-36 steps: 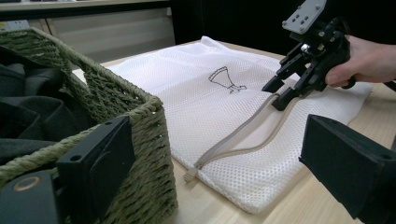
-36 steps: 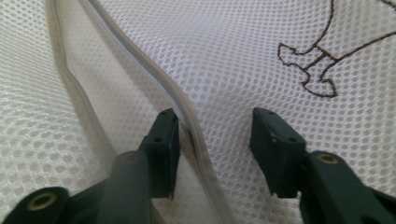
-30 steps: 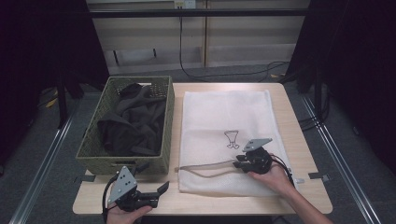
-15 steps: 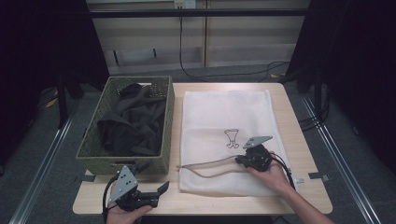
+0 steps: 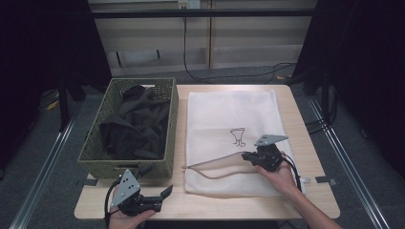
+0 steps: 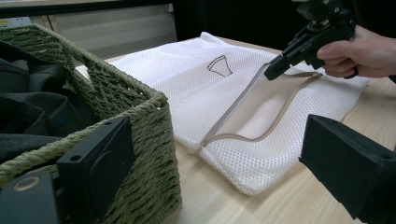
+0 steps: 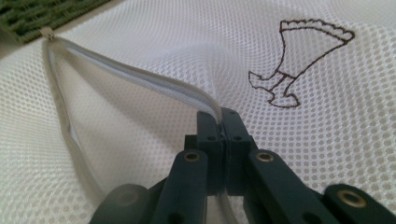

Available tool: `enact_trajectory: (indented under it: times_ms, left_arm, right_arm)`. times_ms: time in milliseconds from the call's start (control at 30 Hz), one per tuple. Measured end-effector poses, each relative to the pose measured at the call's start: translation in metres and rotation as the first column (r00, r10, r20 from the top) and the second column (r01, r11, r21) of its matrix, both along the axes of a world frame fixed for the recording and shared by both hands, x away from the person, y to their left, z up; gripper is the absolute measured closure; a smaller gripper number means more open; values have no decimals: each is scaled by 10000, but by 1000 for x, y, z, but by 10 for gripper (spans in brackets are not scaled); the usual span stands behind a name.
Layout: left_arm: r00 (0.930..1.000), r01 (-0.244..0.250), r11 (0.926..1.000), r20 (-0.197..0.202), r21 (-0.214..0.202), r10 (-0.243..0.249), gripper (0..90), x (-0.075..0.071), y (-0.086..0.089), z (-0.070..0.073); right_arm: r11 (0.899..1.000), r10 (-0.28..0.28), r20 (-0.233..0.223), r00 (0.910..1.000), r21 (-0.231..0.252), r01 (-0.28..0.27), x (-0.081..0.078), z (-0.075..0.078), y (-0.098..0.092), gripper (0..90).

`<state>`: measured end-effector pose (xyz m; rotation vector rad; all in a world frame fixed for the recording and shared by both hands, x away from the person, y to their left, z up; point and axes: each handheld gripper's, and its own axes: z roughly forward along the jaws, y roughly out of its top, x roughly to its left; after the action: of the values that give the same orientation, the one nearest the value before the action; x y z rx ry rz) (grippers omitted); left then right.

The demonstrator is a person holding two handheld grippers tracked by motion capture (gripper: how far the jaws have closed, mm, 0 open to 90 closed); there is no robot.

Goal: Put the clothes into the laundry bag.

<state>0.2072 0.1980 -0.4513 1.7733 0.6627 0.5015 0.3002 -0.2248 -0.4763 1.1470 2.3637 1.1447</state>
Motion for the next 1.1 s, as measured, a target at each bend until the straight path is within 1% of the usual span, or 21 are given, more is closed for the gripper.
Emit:
enact_trajectory:
  times_ms: [100,167,200,233,267,300,333,433,567,600,633,667,700,733,800,833,900,933,967,1100]
  left_arm:
    - [10000,-26,10000,-31,-41,26,95,0,0,0]
    - [10000,13,10000,28,24,-13,95,1,0,0]
    - [10000,13,10000,28,24,-13,95,1,0,0]
    - [10000,23,10000,36,18,-23,95,1,0,0]
    - [10000,33,10000,35,0,-33,95,1,0,0]
    - [10000,16,10000,39,-53,-16,95,0,0,0]
    - [10000,25,10000,38,-95,-25,95,0,0,0]
    - [10000,43,10000,49,6,-43,95,0,1,1]
    - [10000,-44,10000,17,-63,44,95,1,1,0]
    - [10000,-22,9999,-1,-120,22,95,1,1,0]
    - [10000,7,10000,-26,-64,-7,96,1,1,0]
    - [10000,1,9999,-30,-111,-1,95,1,0,0]
    - [10000,11,10000,-13,-45,-11,96,1,0,0]
    - [10000,7,10000,11,-69,-7,95,1,-1,0]
    - [10000,-5,10000,38,-60,5,96,1,-1,0]
    - [10000,31,10000,88,15,-31,95,1,0,1]
    - [10000,-7,10000,45,-19,7,95,1,1,0]
    - [10000,-69,10000,36,-61,69,95,1,1,0]
    - [10000,6,10000,53,-57,-6,95,2,1,0]
    - [10000,-32,10000,63,-61,32,95,1,1,1]
  right_arm:
    - [9999,-42,221,9997,168,38,0,5,-1,886]
    - [9993,-96,364,9993,377,82,0,9,0,886]
    - [9993,-96,364,9993,377,82,0,9,0,886]
    - [9986,-103,433,9990,523,80,0,13,1,886]
    - [9986,-103,433,9990,523,80,0,13,1,886]
    - [9976,-160,522,9985,678,124,0,16,1,886]
    - [9975,-152,569,9983,703,112,1,17,2,887]
    - [9966,-189,595,9980,812,140,1,19,2,886]
    - [9946,-261,752,9968,1026,183,2,26,3,887]
    - [9932,-278,758,9967,1147,190,2,28,3,887]
    - [9923,-270,758,9968,1223,176,2,31,4,886]
    - [9924,-229,777,9967,1223,132,2,32,4,886]
    - [9917,-217,857,9961,1282,106,3,36,5,887]
    - [9910,-246,881,9958,1334,127,3,38,5,886]
    - [9906,-241,916,9955,1360,114,4,40,5,887]
    - [9904,-248,969,9950,1377,113,4,42,5,887]
    - [9890,-254,1125,9933,1476,86,6,47,5,887]
    - [9890,-254,1125,9933,1476,86,6,47,5,887]
    - [9878,-347,1116,9931,1549,171,7,48,5,887]
    - [9862,-339,1311,9908,1652,119,9,54,6,886]
